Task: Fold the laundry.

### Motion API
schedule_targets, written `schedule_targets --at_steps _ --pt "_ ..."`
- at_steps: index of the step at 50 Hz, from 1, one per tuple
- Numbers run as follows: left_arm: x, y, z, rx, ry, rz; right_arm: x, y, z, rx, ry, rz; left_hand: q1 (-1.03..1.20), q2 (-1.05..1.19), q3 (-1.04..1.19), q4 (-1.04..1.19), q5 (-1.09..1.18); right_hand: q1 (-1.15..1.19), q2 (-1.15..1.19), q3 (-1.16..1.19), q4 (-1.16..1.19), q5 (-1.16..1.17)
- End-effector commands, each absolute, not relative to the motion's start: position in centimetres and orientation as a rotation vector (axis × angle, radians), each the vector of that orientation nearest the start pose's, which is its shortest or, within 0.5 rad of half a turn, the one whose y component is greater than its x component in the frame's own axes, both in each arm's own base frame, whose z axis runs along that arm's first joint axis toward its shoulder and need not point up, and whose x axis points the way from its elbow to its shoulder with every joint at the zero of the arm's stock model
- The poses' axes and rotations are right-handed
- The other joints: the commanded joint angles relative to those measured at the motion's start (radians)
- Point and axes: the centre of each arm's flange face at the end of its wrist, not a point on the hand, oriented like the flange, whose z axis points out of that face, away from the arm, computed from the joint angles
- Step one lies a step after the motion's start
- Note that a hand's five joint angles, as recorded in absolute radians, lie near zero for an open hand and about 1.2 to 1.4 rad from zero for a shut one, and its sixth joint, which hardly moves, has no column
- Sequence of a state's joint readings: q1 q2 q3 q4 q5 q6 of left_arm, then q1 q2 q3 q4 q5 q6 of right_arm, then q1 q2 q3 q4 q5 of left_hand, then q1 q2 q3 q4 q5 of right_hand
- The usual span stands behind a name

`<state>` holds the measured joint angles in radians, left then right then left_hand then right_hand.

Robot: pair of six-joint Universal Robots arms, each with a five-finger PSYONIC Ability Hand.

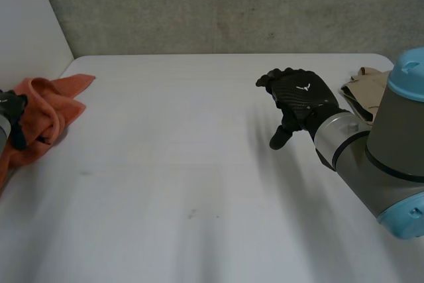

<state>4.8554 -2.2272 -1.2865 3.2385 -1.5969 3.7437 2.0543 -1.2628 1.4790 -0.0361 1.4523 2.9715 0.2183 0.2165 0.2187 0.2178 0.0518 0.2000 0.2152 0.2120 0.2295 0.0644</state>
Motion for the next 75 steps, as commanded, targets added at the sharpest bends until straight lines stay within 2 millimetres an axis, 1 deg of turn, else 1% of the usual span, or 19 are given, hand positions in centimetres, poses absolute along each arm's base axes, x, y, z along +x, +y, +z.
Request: schedule_targets --at_steps 1,4,8,15,19,22,27,30,31,34,39,42,44,46,48,55,61,65,75 --pt "-6.2 -44.0 14.4 0.447 2.139 -1.518 29.4 -24.6 23.5 -0.825 2.054 -1.790 0.341 0.343 0.340 0.341 0.333 -0.025 -0.041 -0.038 -0.055 -0.064" --pt "-6.0 -45.0 13.9 0.432 2.103 -1.545 29.3 -24.5 23.3 -0.826 2.060 -1.783 0.794 0.796 0.794 0.795 0.786 -0.025 -0.041 -0.038 -0.055 -0.064" --pt "-6.0 -46.0 14.4 0.414 2.025 -1.589 29.3 -24.4 23.2 -0.827 2.063 -1.780 1.177 1.179 1.177 1.178 1.169 -0.025 -0.041 -0.038 -0.055 -0.064" --pt "-7.4 -46.1 14.7 0.475 1.969 -1.567 28.8 -24.6 23.4 -0.816 2.070 -1.791 1.178 1.180 1.178 1.178 1.170 -0.025 -0.041 -0.038 -0.055 -0.064" --pt "-11.8 -45.0 16.4 0.547 1.946 -1.660 28.7 -24.7 23.7 -0.811 2.065 -1.804 1.178 1.180 1.178 1.178 1.170 -0.025 -0.041 -0.038 -0.055 -0.064" --pt "-15.2 -43.3 19.7 0.558 1.925 -1.797 28.6 -24.6 24.3 -0.806 2.050 -1.826 1.178 1.180 1.178 1.178 1.170 -0.025 -0.041 -0.038 -0.055 -0.064" --pt "-21.6 -38.3 24.7 0.546 1.976 -2.093 28.5 -24.4 25.5 -0.795 2.016 -1.862 1.178 1.180 1.178 1.178 1.170 -0.025 -0.041 -0.038 -0.055 -0.064" --pt "-24.4 -35.2 25.7 0.585 2.050 -2.180 28.3 -24.4 26.3 -0.789 1.998 -1.887 1.178 1.180 1.178 1.178 1.170 -0.025 -0.041 -0.038 -0.055 -0.064" --pt "-26.1 -33.0 25.9 0.626 2.109 -2.213 28.2 -24.4 26.4 -0.783 1.996 -1.893 1.178 1.180 1.178 1.178 1.170 -0.025 -0.041 -0.038 -0.055 -0.064" --pt "-28.5 -29.7 25.2 0.714 2.215 -2.224 27.6 -25.1 26.8 -0.761 2.002 -1.920 1.178 1.180 1.178 1.178 1.170 -0.025 -0.041 -0.038 -0.055 -0.064" --pt "-33.5 -21.6 21.9 1.029 2.417 -2.169 27.1 -25.6 27.1 -0.742 2.010 -1.939 1.178 1.180 1.178 1.178 1.170 -0.025 -0.041 -0.038 -0.055 -0.064" --pt "-34.6 -19.4 20.4 1.144 2.458 -2.116 27.1 -25.5 27.1 -0.743 2.009 -1.938 1.178 1.180 1.178 1.178 1.170 -0.025 -0.041 -0.038 -0.055 -0.064" --pt "-35.3 -18.3 19.3 1.210 2.477 -2.072 27.1 -25.6 27.0 -0.744 2.011 -1.938 0.659 0.660 0.658 0.659 0.651 -0.025 -0.041 -0.038 -0.055 -0.064" --pt "-35.4 -18.3 19.3 1.215 2.470 -2.073 27.1 -25.7 26.9 -0.752 2.016 -1.936 0.013 0.015 0.013 0.013 0.005 -0.025 -0.041 -0.038 -0.055 -0.064" --pt "-35.4 -18.5 19.6 1.194 2.460 -2.089 27.1 -25.7 26.8 -0.761 2.019 -1.934 -0.022 -0.021 -0.023 -0.022 -0.030 -0.025 -0.041 -0.038 -0.055 -0.064" --pt "-29.8 -26.1 24.4 0.809 2.353 -2.200 27.5 -25.5 26.9 -0.838 2.004 -1.946 -0.028 -0.027 -0.029 -0.028 -0.036 -0.025 -0.041 -0.038 -0.055 -0.064" --pt "-26.1 -30.0 25.4 0.684 2.305 -2.198 27.6 -25.3 25.0 -0.924 2.132 -1.809 -0.011 -0.009 -0.011 -0.010 -0.019 -0.025 -0.041 -0.038 -0.055 -0.064" --pt "-25.0 -31.8 24.3 0.784 2.295 -2.159 27.6 -25.0 23.3 -0.982 2.251 -1.644 0.022 0.023 0.021 0.022 0.013 -0.025 -0.041 -0.038 -0.055 -0.064" --pt "-20.7 -36.0 17.0 1.006 2.285 -1.740 30.8 -22.3 18.8 -1.111 2.265 -1.423 0.060 0.062 0.059 0.060 0.052 -0.025 -0.041 -0.038 -0.055 -0.064"
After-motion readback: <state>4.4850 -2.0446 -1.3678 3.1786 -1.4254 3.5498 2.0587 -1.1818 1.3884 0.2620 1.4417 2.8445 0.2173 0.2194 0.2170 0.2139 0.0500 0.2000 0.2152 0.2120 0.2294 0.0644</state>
